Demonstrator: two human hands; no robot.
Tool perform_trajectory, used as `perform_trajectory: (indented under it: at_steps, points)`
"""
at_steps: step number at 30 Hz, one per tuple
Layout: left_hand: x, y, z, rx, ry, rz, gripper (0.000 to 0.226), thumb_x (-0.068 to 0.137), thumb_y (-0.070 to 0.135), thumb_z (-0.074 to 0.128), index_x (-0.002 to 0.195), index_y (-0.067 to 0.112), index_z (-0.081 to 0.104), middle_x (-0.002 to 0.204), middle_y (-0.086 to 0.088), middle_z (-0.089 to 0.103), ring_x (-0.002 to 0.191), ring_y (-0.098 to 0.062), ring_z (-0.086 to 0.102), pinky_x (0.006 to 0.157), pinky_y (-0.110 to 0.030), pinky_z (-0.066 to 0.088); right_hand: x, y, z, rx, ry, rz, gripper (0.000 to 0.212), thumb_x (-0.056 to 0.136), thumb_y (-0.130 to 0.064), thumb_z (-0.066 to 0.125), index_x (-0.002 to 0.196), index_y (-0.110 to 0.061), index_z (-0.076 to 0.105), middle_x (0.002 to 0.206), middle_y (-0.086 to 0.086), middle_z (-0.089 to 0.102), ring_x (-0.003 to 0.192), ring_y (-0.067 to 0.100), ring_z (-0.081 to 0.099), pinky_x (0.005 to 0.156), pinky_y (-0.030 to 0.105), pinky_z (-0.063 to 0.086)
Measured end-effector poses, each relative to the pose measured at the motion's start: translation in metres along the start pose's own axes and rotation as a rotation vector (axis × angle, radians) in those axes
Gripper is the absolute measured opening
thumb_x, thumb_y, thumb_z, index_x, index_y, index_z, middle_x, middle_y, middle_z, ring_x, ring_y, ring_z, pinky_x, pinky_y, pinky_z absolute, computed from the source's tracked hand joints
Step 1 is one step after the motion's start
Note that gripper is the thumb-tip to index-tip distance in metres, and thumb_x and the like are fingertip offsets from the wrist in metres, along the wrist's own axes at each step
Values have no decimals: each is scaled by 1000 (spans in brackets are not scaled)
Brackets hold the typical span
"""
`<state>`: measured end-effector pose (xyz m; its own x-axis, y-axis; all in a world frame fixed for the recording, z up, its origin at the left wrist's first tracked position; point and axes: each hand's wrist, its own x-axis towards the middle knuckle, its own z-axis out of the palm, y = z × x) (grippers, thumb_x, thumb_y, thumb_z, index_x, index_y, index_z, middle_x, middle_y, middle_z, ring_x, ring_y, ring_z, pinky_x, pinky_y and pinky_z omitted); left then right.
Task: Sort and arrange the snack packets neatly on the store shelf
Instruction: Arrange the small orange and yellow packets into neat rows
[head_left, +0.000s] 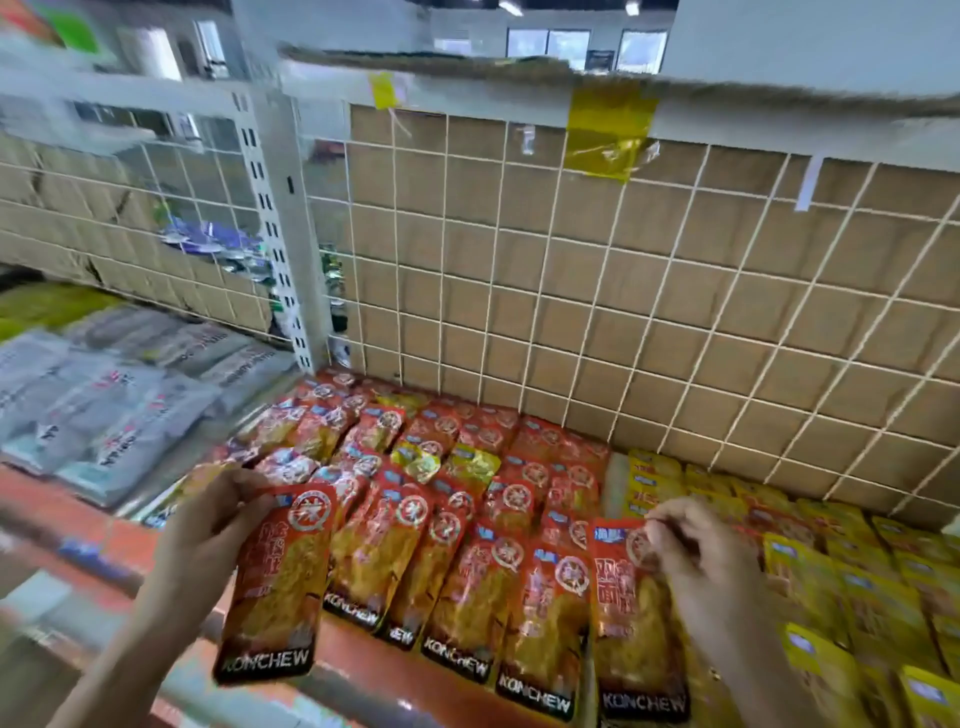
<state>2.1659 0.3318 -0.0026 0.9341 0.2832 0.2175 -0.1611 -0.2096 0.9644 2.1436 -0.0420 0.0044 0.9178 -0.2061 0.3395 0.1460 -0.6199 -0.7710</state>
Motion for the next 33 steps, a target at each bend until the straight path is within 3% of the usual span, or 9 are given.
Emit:
perform_trajectory:
  at_steps: [5, 11, 13, 18, 22, 27, 33]
  points:
    - [39, -18, -45, 43, -9, -35, 19, 87, -7, 52, 80, 9, 57, 70, -5, 62, 53, 1, 55, 47, -9, 41, 6, -36, 56, 58, -9, 21, 30, 85, 3, 59, 75, -25, 56, 67, -7, 63, 69, -9, 60, 60, 4, 41]
    - [86, -40, -94, 106, -91, -40, 24, 89, 0, 54, 77, 19, 61, 72, -6, 67, 69, -29, 62, 60, -31, 48, 4, -66, 125, 82, 5, 42, 27, 86, -4, 60, 74, -28, 55, 76, -8, 64, 68, 4, 58, 58, 11, 41]
    - [99, -43, -104, 125, -111, -34, 30, 89, 0, 54, 75, 25, 62, 71, -6, 67, 66, -27, 62, 63, -36, 48, 4, -77, 146, 96, 16, 54, 25, 87, -5, 59, 75, -26, 55, 65, 0, 61, 66, 7, 57, 55, 13, 40]
    - [128, -58, -113, 183, -150, -35, 27, 89, 3, 57, 74, 25, 60, 70, -4, 68, 63, -22, 64, 57, -35, 49, 7, -102, 194, 136, 21, 92, 23, 88, -5, 58, 77, -25, 55, 68, 1, 60, 69, 13, 57, 56, 18, 42]
    - [143, -68, -104, 308, -198, 13, 19, 88, 0, 56, 79, 17, 58, 74, -1, 65, 66, -13, 60, 52, -14, 43, 11, -119, 224, 163, -10, 116, 20, 88, -7, 58, 78, -23, 55, 69, 4, 59, 65, 17, 54, 56, 24, 42]
    - [162, -81, -89, 472, -246, 47, 14, 90, 8, 57, 84, 21, 57, 80, 9, 57, 73, -5, 53, 59, -14, 35, 19, -132, 256, 114, -81, 156, 19, 91, -13, 56, 79, -28, 52, 74, 0, 60, 67, 12, 58, 60, 22, 44]
    - [167, -87, -76, 530, -220, 118, 8, 89, 12, 60, 87, 19, 58, 81, 8, 60, 75, -15, 56, 63, -29, 42, 32, -142, 275, 51, -130, 147, 23, 92, -13, 55, 76, -29, 49, 72, -4, 57, 61, 4, 52, 56, 17, 40]
